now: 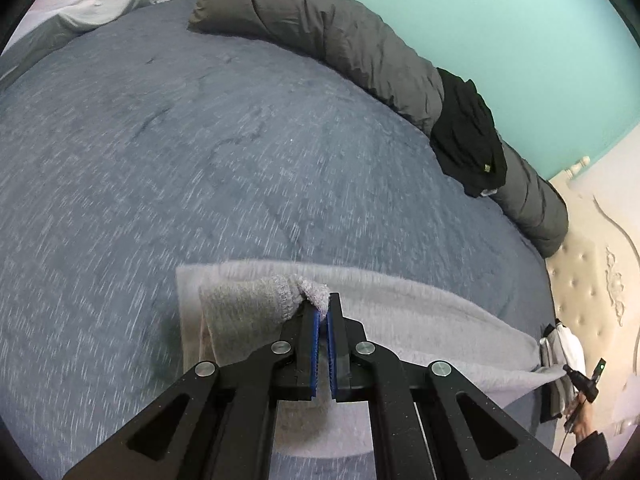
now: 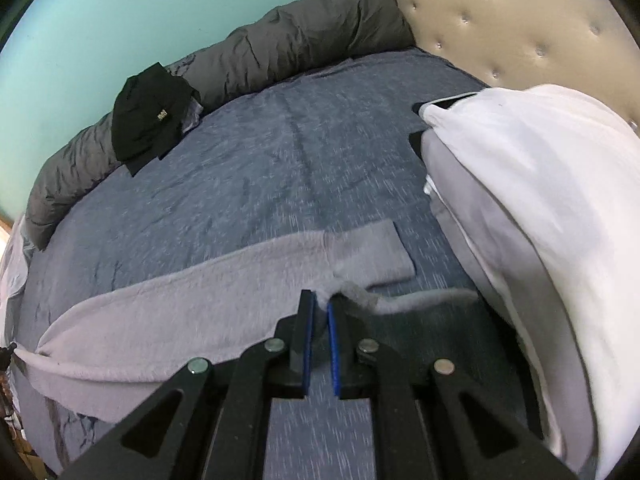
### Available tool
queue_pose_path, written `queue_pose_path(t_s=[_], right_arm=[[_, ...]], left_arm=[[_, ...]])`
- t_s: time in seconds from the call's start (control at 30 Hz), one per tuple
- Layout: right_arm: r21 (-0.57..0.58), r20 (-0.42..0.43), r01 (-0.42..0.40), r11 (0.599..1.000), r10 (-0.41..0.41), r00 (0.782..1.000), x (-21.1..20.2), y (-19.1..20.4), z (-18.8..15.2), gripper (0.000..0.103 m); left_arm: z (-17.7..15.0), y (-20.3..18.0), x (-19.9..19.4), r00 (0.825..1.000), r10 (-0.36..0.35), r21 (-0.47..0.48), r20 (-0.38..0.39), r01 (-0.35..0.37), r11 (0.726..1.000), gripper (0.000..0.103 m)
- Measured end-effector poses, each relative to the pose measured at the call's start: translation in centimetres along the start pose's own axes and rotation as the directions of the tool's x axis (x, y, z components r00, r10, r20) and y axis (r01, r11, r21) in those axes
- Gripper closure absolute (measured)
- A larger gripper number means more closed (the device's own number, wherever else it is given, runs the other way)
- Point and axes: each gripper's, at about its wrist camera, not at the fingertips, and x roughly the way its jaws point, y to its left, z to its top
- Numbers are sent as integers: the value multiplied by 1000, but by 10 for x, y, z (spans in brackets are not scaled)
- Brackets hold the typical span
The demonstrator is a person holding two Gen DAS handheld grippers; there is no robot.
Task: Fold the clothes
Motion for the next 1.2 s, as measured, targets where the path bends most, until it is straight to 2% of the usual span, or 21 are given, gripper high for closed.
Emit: queue_pose_path(t_s=[0.3, 0.67, 0.87, 0.97, 1.03, 1.07, 1.1, 1.2], right_arm=[[-52, -65, 57, 997, -61, 996, 56, 19, 48, 97], [-78, -109, 109, 991, -118, 987, 127, 30, 68, 97], [-65, -67, 160, 985, -164, 984, 134, 19, 72, 99], [-56, -69, 150, 987, -154, 986, 135, 10, 66, 99], [-30, -54, 113, 993, -114, 992, 131, 6, 61, 99], [-16, -36, 92, 996, -93, 995, 126, 4, 57, 99], [-10, -28, 89, 996, -89, 996, 124, 2, 54, 97], [-22, -17, 73, 997, -74, 997, 116, -1, 46, 68]], left_arm=[[42, -6, 60, 997, 70, 14, -41, -69, 998, 100], [54, 6, 125, 989, 121, -7, -89, -123, 992, 99], [49, 9, 124, 989, 132, 12, -68, -132, 991, 99], [46, 9, 120, 990, 123, 16, -68, -122, 992, 99], [44, 12, 123, 990, 112, -1, -90, -113, 994, 96], [43, 13, 123, 990, 102, -23, -99, -105, 994, 91], [42, 13, 120, 992, 87, -43, -95, -92, 995, 84], [37, 6, 105, 993, 97, -22, -72, -99, 995, 71]])
